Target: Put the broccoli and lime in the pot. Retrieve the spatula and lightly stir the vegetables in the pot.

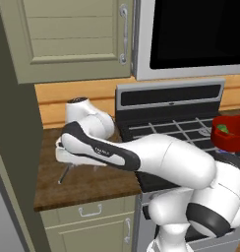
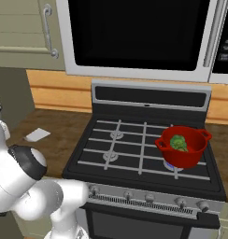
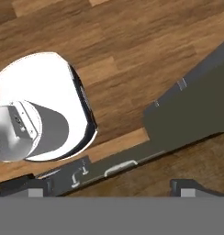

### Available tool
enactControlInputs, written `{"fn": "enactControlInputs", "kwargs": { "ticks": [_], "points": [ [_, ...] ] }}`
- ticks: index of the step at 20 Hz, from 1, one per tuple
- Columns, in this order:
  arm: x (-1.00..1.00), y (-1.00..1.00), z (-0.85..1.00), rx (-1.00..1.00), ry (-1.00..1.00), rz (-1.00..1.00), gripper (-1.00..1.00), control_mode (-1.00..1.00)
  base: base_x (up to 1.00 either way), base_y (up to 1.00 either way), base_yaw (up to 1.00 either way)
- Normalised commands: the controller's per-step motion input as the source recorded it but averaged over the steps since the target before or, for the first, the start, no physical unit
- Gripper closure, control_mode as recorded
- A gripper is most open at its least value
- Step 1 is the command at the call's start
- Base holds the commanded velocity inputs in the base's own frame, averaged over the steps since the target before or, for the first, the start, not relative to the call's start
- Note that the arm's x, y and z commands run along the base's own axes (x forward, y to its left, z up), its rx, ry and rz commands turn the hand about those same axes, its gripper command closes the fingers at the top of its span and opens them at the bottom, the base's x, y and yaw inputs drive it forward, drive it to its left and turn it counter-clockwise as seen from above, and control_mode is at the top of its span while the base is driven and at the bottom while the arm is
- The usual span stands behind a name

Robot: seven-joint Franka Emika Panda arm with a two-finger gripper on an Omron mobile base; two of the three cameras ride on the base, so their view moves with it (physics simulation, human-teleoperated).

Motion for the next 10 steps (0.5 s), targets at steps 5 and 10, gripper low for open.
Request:
{"fn": "enactControlInputs", "kwargs": {
  "ticks": [5, 10],
  "points": [
    [0.28, 0.10, -0.33, 0.00, -0.13, 0.06, -1.00, -1.00, 0.00, 0.00, 0.00],
    [0.24, 0.02, -0.43, 0.00, -0.22, 0.00, -1.00, -1.00, 0.00, 0.00, 0.00]
  ]
}}
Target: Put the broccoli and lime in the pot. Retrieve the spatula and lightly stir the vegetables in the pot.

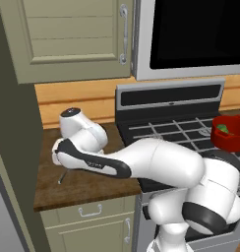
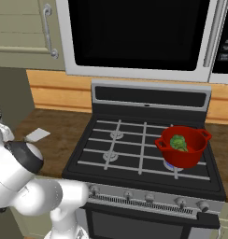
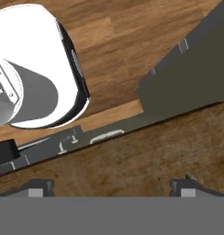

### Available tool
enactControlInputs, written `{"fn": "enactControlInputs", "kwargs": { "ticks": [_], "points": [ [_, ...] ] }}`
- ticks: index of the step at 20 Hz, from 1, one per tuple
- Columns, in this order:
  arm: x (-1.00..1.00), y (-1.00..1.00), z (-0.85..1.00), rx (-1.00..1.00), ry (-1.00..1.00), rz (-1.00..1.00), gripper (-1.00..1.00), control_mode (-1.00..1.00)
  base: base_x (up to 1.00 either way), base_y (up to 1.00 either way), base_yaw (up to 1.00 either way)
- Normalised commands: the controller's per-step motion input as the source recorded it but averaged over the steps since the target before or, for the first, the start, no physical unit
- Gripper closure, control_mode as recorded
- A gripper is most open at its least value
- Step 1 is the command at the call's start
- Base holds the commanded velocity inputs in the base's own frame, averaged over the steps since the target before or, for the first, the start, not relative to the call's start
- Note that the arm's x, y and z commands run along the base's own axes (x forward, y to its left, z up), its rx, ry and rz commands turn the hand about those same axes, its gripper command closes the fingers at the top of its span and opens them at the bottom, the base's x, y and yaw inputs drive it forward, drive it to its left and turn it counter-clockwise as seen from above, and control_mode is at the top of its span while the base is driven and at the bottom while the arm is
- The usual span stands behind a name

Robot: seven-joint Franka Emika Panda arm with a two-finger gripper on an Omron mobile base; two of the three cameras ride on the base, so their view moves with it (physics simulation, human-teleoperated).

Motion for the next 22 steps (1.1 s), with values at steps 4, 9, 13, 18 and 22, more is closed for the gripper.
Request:
{"fn": "enactControlInputs", "kwargs": {
  "ticks": [4, 9, 13, 18, 22],
  "points": [
    [0.44, 0.28, -0.29, 0.01, -0.14, 0.00, -1.00, -1.00, 0.00, 0.00, 0.00],
    [0.52, 0.28, -0.22, 0.04, -0.06, 0.00, -1.00, -1.00, 0.00, 0.00, 0.00],
    [0.45, 0.44, -0.32, 0.03, -0.01, 0.02, -1.00, -1.00, 0.00, 0.00, 0.00],
    [0.31, 0.51, -0.31, 0.00, -0.01, 0.01, -1.00, -1.00, 0.00, 0.00, 0.00],
    [0.31, 0.33, -0.18, 0.00, 0.00, 0.00, -1.00, -1.00, 0.00, 0.00, 0.00]
  ]
}}
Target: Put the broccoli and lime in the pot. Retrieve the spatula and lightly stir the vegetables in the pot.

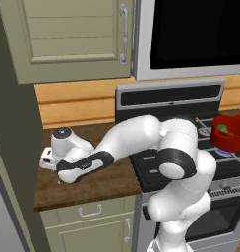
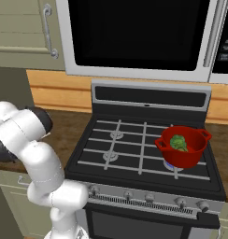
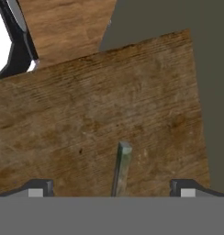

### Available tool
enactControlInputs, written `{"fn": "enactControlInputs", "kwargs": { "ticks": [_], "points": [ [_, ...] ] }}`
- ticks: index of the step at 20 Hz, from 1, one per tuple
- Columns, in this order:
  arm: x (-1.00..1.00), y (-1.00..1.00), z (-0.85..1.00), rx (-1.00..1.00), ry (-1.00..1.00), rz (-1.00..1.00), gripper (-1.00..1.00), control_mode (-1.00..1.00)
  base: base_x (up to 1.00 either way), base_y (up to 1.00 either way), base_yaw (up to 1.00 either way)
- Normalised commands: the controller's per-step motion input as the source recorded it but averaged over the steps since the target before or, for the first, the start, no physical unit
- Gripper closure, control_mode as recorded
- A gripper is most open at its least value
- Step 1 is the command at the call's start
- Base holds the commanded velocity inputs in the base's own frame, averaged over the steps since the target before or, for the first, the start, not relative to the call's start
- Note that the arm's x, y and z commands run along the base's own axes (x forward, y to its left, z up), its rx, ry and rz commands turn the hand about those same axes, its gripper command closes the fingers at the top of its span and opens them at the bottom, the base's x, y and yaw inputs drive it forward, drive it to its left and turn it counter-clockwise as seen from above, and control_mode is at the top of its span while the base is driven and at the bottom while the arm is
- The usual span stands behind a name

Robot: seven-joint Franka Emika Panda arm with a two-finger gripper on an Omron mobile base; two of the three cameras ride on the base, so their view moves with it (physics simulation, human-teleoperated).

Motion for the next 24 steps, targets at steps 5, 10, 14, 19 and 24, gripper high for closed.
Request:
{"fn": "enactControlInputs", "kwargs": {
  "ticks": [5, 10, 14, 19, 24],
  "points": [
    [0.18, 0.09, -0.06, 0.00, 0.00, 0.00, -1.00, -1.00, 0.00, 0.00, 0.00],
    [0.01, 0.01, -0.08, -0.06, -0.03, 0.00, -1.00, -1.00, 0.00, 0.00, 0.00],
    [0.00, 0.00, -0.41, -0.06, -0.02, 0.00, -1.00, -1.00, 0.00, 0.00, 0.00],
    [-0.08, -0.04, -0.29, 0.00, -0.01, 0.00, -1.00, -1.00, 0.00, 0.00, 0.00],
    [0.04, 0.00, -0.07, 0.00, 0.00, 0.00, -1.00, -1.00, 0.00, 0.00, 0.00]
  ]
}}
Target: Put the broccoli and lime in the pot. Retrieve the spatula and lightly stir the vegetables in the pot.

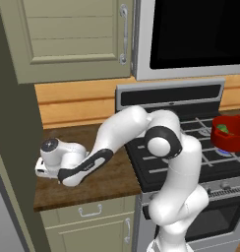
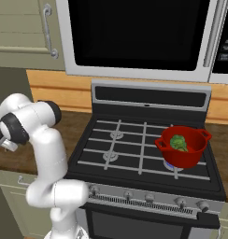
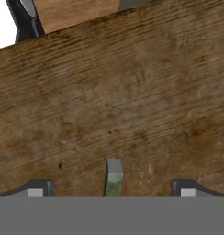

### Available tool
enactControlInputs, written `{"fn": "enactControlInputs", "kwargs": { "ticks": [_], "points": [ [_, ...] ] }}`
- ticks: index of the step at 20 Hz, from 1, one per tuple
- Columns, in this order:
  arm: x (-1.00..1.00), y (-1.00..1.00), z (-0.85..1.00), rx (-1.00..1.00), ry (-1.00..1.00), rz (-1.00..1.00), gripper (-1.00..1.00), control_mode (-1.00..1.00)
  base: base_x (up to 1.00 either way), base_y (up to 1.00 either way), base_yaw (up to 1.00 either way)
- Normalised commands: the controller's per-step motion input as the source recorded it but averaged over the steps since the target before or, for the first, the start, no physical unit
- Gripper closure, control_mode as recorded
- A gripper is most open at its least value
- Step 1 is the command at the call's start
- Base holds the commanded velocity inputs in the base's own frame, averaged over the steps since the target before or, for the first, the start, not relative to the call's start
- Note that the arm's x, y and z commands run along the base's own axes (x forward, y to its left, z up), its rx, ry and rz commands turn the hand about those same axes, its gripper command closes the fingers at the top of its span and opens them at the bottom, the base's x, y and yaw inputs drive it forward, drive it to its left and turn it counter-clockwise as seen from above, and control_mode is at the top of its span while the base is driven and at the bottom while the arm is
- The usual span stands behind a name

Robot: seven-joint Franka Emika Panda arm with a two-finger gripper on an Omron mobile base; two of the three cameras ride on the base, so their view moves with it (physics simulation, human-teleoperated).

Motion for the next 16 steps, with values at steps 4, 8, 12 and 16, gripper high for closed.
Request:
{"fn": "enactControlInputs", "kwargs": {
  "ticks": [4, 8, 12, 16],
  "points": [
    [0.02, 0.00, -0.10, 0.00, 0.00, 0.00, -1.00, -1.00, 0.00, 0.00, 0.00],
    [0.01, 0.00, -0.16, 0.00, 0.00, 0.00, -1.00, -1.00, 0.00, 0.00, 0.00],
    [0.00, -0.02, -0.12, 0.00, 0.00, 0.00, -1.00, -1.00, 0.00, 0.00, 0.00],
    [0.00, 0.00, -0.03, 0.00, 0.00, 0.00, 1.00, -1.00, 0.00, 0.00, 0.00]
  ]
}}
